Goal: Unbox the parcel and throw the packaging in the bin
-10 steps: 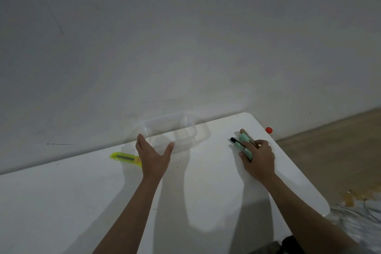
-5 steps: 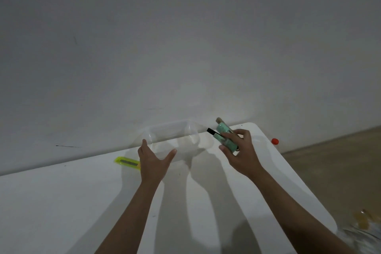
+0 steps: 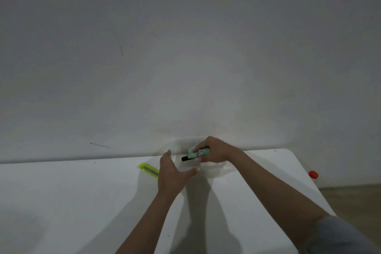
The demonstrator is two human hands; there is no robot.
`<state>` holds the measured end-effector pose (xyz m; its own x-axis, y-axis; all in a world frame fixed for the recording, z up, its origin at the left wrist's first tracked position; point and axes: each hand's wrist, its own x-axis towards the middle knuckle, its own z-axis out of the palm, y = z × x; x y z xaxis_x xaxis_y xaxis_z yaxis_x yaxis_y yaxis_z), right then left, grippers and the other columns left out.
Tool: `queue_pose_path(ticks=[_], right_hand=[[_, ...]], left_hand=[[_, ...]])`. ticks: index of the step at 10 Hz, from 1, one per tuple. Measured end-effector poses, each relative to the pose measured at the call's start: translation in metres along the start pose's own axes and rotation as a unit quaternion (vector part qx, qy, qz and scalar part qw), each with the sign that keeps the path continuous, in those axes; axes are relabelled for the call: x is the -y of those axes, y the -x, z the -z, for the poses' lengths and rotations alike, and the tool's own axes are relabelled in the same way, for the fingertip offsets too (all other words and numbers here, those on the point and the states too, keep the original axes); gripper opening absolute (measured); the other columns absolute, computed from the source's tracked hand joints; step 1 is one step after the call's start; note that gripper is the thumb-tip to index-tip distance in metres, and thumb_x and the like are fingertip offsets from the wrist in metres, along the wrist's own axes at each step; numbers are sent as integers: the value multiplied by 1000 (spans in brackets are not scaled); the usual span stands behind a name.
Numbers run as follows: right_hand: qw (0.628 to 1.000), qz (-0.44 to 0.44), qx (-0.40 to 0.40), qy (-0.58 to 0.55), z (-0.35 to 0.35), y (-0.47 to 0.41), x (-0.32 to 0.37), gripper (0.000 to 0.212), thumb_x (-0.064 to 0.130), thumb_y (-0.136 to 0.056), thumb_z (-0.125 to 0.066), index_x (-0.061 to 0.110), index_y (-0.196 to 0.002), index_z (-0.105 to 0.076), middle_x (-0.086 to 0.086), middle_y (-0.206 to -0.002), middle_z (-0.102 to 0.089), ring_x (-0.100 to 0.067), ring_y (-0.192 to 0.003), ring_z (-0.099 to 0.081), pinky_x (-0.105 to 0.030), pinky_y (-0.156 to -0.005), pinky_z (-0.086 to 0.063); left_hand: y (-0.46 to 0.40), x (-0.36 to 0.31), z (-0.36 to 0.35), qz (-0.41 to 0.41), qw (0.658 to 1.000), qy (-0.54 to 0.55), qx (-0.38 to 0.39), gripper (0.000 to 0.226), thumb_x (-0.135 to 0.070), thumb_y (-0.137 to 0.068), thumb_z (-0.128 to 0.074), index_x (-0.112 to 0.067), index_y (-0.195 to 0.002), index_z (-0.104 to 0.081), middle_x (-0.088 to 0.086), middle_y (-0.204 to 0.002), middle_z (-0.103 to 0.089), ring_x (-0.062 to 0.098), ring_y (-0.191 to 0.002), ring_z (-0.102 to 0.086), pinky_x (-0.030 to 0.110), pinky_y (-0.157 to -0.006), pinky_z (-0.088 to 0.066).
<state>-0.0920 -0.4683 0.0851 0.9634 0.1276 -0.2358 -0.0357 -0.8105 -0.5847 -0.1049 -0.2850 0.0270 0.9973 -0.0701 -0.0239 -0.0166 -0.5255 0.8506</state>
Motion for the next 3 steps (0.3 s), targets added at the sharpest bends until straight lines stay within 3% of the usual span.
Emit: queue_pose_path(ticks=[2, 3], right_hand=[[999, -20, 30, 33, -9, -19, -3, 42, 16, -70, -76, 24, -111, -69, 0, -119, -64, -18, -106, -59, -26, -88, -47], [997, -8, 28, 71, -12, -15, 1, 38, 18, -80, -68, 22, -118, -66, 0, -127, -60, -19, -117, -54, -23, -94, -40]], left_hand=[[-3, 5, -1, 0, 1000, 4, -3, 117, -48, -53, -87, -8, -144, -26, 7, -145, -35, 19, -132, -38, 25, -99, -35], [0, 0, -2, -6, 1000, 14, -15, 116, -46, -55, -87, -8, -145, -24, 7, -146, -34, 20, -133, -36, 23, -98, -34]])
